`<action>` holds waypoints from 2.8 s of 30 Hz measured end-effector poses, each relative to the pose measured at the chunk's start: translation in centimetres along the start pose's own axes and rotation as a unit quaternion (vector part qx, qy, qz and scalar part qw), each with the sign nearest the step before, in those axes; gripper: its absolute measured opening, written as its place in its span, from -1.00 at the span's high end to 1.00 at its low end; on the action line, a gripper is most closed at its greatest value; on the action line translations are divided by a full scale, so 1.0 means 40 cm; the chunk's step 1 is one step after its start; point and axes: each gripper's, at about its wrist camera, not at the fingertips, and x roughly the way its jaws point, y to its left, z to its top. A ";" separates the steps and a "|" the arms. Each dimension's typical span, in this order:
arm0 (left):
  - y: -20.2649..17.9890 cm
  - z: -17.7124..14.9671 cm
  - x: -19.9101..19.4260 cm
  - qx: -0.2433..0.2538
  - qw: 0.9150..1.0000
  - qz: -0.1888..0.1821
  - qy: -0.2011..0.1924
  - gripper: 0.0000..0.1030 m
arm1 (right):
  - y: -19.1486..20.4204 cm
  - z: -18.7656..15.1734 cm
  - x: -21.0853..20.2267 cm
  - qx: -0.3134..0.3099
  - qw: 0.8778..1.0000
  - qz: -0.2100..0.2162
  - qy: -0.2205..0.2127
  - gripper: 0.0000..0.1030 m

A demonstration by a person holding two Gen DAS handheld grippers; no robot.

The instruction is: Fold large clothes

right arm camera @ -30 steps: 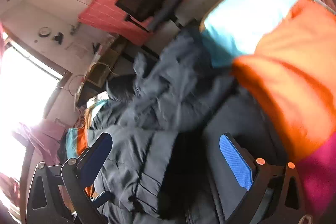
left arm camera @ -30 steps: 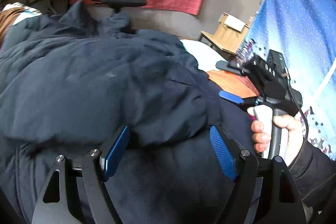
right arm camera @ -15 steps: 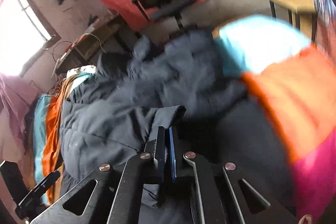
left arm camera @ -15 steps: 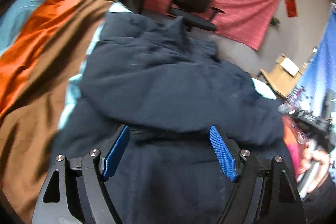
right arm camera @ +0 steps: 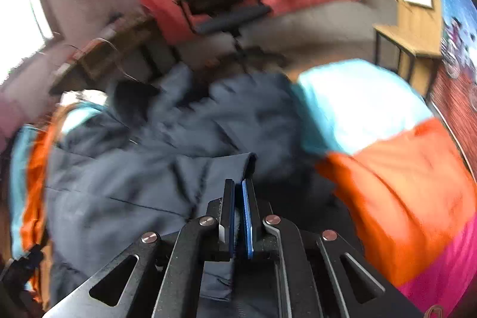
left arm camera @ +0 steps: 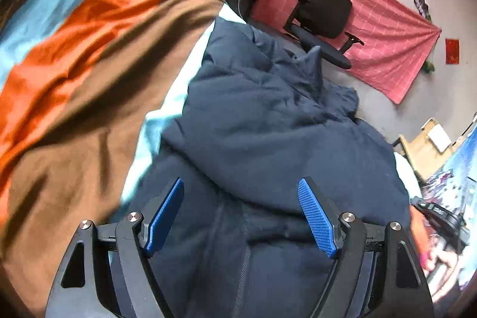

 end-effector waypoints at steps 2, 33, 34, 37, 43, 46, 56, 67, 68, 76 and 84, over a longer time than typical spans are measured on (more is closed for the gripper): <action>-0.008 0.015 0.006 0.017 1.000 0.012 -0.012 -0.43 | -0.017 -0.014 -0.004 0.003 1.000 -0.021 -0.005 0.54; -0.116 -0.043 0.275 0.152 0.987 0.057 -0.004 -0.99 | 0.143 -0.086 0.191 -0.132 0.984 0.111 0.054 -0.16; -0.117 -0.045 0.274 0.153 0.986 0.060 -0.007 -0.99 | 0.145 -0.087 0.195 -0.133 0.984 0.109 0.053 -0.16; -0.116 -0.051 0.269 0.150 0.987 0.058 -0.015 -0.99 | 0.145 -0.092 0.193 -0.135 0.984 0.106 0.046 -0.16; -0.102 -0.049 0.258 0.137 0.990 0.037 -0.021 -0.98 | 0.136 -0.098 0.170 -0.125 0.986 0.110 0.024 -0.22; -0.104 -0.033 0.246 0.138 0.990 0.038 0.000 -0.98 | 0.135 -0.090 0.159 -0.118 0.986 0.114 0.032 -0.34; -0.065 -0.018 -0.003 0.145 0.989 -0.011 0.018 -0.97 | 0.167 -0.083 -0.062 -0.093 0.994 0.052 0.034 -0.79; 0.004 0.033 -0.139 0.226 0.974 0.012 0.033 -0.97 | 0.285 -0.118 -0.207 -0.180 0.978 0.005 0.101 -0.93; 0.001 0.047 -0.133 0.225 0.974 0.014 0.036 -0.97 | 0.292 -0.115 -0.201 -0.183 0.977 0.006 0.105 -0.93; -0.084 0.184 -0.031 0.256 0.966 0.030 -0.005 -0.97 | 0.316 0.004 -0.145 -0.154 0.984 0.011 0.086 -0.93; -0.232 0.360 0.233 0.228 0.972 0.001 -0.057 -0.97 | 0.269 0.209 0.028 -0.102 0.994 0.019 0.033 -0.93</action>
